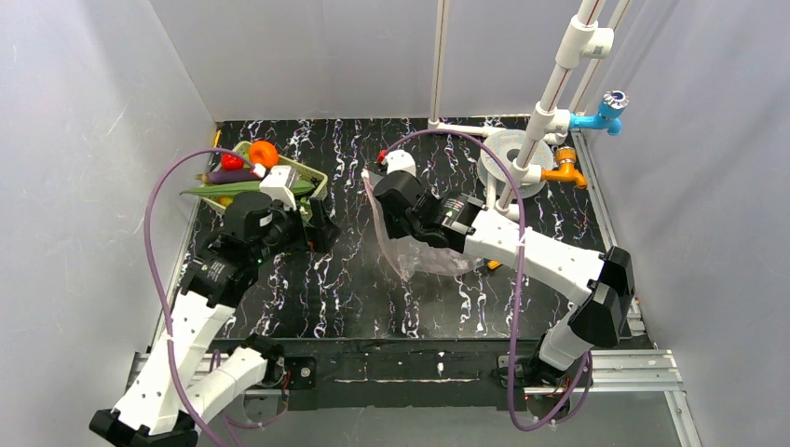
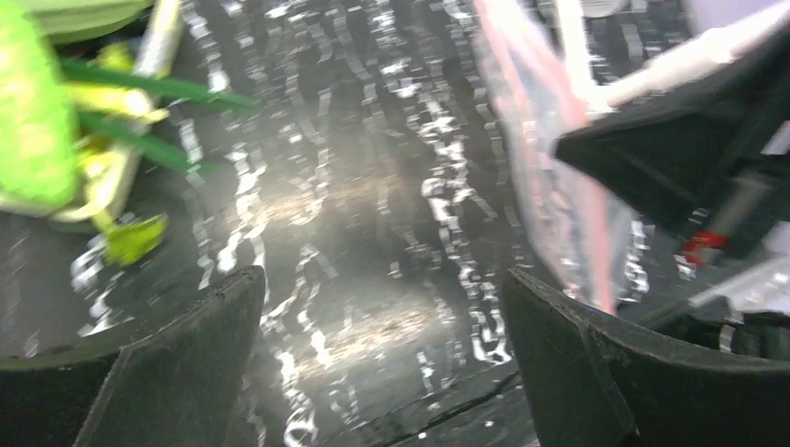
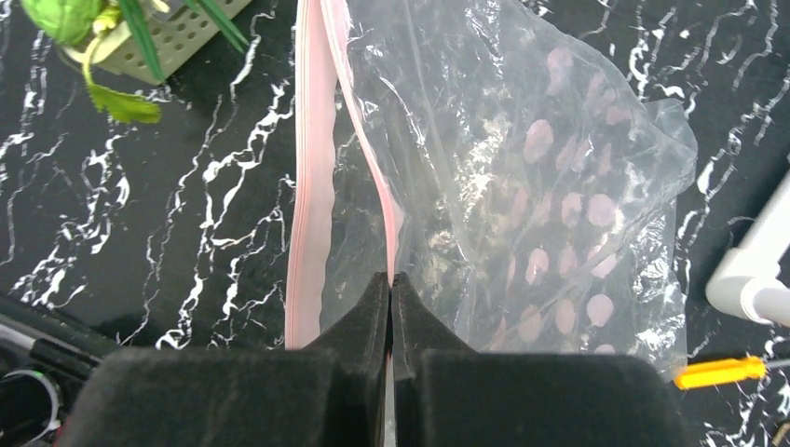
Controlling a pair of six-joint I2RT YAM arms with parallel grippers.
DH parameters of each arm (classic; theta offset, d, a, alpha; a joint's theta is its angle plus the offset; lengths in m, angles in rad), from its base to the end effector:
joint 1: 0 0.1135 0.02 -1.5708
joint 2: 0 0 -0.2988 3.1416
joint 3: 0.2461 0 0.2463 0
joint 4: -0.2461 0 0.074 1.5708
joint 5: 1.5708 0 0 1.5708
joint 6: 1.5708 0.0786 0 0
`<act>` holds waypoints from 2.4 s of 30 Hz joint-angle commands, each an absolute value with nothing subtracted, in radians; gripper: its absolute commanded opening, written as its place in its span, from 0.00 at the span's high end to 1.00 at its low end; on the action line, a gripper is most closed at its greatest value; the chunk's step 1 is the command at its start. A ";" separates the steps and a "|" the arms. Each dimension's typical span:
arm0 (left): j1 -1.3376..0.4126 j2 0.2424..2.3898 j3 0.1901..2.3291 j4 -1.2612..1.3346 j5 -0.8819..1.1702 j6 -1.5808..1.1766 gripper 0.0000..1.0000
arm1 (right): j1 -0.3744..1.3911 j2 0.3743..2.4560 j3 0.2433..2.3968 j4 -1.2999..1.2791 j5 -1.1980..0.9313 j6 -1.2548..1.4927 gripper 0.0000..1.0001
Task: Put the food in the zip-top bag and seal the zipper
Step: Open the zipper of the food storage bag at the center of the board, then pick up the fake vegetable from the bin.
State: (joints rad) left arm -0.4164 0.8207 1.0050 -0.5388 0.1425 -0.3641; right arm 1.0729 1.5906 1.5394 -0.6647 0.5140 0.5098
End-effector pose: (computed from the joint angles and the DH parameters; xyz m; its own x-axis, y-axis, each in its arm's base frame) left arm 0.1624 -0.0840 0.3822 -0.4826 -0.1720 -0.8588 0.3749 0.8456 -0.3800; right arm 0.2131 0.3110 0.3665 -0.5605 -0.1413 -0.8160 -0.3602 0.9289 0.0866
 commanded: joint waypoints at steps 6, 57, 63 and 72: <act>-0.367 0.947 1.057 -0.826 -0.320 -0.328 0.02 | 1.022 1.538 1.508 -0.552 0.307 0.422 0.99; -0.118 1.225 1.010 -0.314 -0.298 -0.092 0.73 | 0.968 1.487 1.536 -0.684 0.191 0.499 0.99; -0.118 1.125 1.102 -0.471 -0.219 -0.215 0.78 | 0.968 1.504 1.556 -0.690 0.183 0.502 0.99; -0.118 0.950 1.015 -0.483 0.630 -0.595 0.73 | 0.965 1.517 1.578 -0.685 0.205 0.477 0.99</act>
State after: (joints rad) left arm -0.1181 0.9939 1.0767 -0.4606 0.1825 -0.3870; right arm 0.9733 1.5181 1.5196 -0.6983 0.1955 0.4946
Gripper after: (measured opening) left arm 0.447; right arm 0.029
